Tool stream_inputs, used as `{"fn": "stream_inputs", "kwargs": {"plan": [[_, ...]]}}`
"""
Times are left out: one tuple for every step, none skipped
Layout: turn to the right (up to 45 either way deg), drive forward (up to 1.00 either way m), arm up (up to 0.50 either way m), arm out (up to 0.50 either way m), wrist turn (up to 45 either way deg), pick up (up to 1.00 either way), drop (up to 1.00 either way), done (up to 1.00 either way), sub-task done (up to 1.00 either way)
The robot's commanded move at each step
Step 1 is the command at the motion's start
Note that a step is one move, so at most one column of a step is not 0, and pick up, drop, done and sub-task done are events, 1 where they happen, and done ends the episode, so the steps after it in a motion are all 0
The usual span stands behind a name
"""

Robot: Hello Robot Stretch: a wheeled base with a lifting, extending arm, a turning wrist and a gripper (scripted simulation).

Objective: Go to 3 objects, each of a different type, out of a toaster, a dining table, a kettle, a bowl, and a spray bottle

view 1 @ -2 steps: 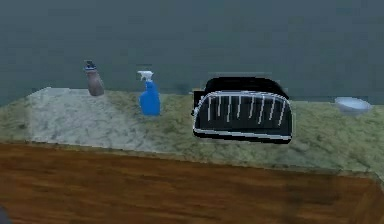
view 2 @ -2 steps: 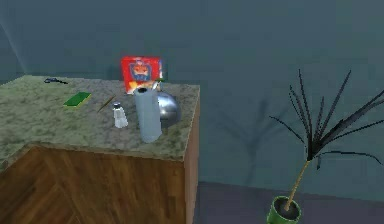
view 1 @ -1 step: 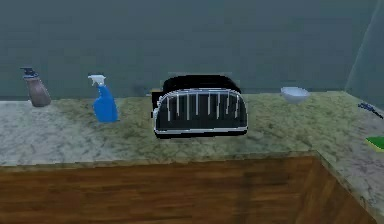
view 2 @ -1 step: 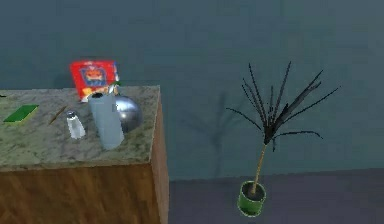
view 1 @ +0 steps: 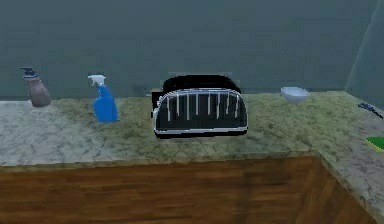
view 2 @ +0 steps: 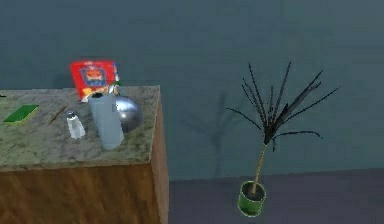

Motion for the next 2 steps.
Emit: {"fn": "stream_inputs", "kwargs": {"plan": [[-6.0,0.00,0.00,0.00,0.0,0.00,0.00,0.00,0.00],[0.0,0.10,0.00,0.00,0.0,0.00,0.00,0.00,0.00]]}}
